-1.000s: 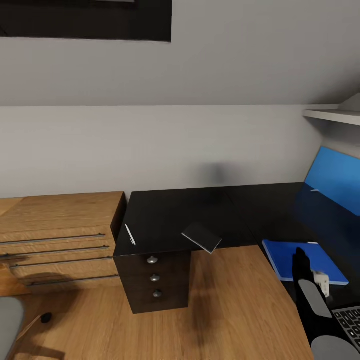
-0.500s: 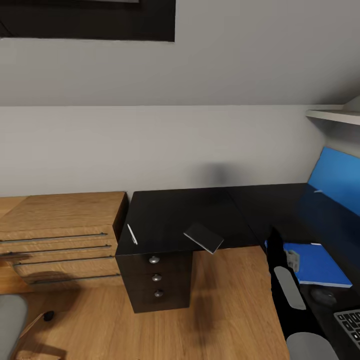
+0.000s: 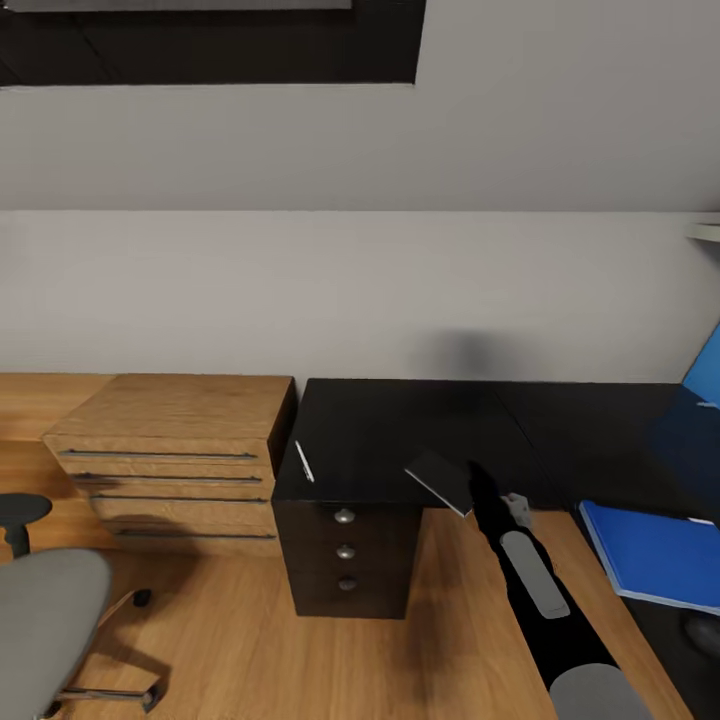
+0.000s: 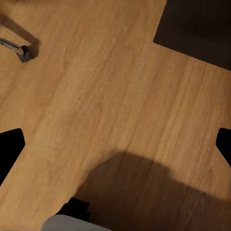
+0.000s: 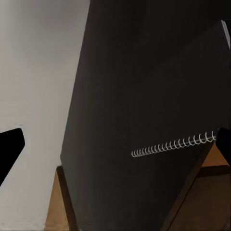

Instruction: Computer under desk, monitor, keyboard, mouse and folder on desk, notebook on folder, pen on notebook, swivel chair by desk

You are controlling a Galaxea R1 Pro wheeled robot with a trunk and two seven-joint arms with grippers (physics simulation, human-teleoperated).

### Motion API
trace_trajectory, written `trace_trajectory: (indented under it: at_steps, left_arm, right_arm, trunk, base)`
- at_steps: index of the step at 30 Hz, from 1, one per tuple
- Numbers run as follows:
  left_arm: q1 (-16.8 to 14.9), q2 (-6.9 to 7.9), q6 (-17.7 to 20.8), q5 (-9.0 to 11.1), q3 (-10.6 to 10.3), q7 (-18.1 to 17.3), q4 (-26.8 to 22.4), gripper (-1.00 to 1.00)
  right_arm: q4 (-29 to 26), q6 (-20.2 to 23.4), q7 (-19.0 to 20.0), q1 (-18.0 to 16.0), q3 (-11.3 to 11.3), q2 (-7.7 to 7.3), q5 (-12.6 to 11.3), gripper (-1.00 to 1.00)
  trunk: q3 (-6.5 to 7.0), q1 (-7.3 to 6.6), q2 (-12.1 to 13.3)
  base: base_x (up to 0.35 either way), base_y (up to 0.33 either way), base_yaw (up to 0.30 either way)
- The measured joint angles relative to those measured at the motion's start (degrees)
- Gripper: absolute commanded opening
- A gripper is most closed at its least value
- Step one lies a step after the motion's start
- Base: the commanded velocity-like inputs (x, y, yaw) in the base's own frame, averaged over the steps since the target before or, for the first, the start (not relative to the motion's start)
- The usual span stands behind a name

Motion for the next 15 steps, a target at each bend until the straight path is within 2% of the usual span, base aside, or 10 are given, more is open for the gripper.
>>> trace_trajectory:
  at_steps: [5,6,8,15]
  left_arm:
    - [0.0,-0.34,-1.0,-0.4,-0.3,-0.2,-0.6,1.0]
    - [0.0,-0.36,-3.8,-0.6,-0.4,-0.2,-3.0,1.0]
    - [0.0,-0.29,-5.7,-0.6,-0.3,-0.2,-4.7,1.0]
    - [0.0,-0.16,-7.3,-0.7,-0.3,0.2,-6.8,1.0]
  right_arm:
    - [-0.2,0.9,0.6,0.0,-0.6,0.03,-1.3,1.0]
    - [-0.2,1.0,0.7,0.0,-0.9,-0.2,-1.5,1.0]
    - [-0.2,1.0,0.7,0.0,-1.4,-0.34,-1.5,1.0]
    - [-0.2,1.1,0.8,0.0,-1.9,-0.4,-1.5,1.0]
  trunk:
    - [0.0,0.0,0.0]
    - [-0.17,0.21,-0.4]
    - [-0.53,0.65,-1.2]
    - [-1.79,2.19,-4.0]
  base:
    - [0.0,0.0,0.056]
    - [0.0,0.0,0.006]
    - [0.0,0.0,0.003]
    - [0.0,0.0,0.0]
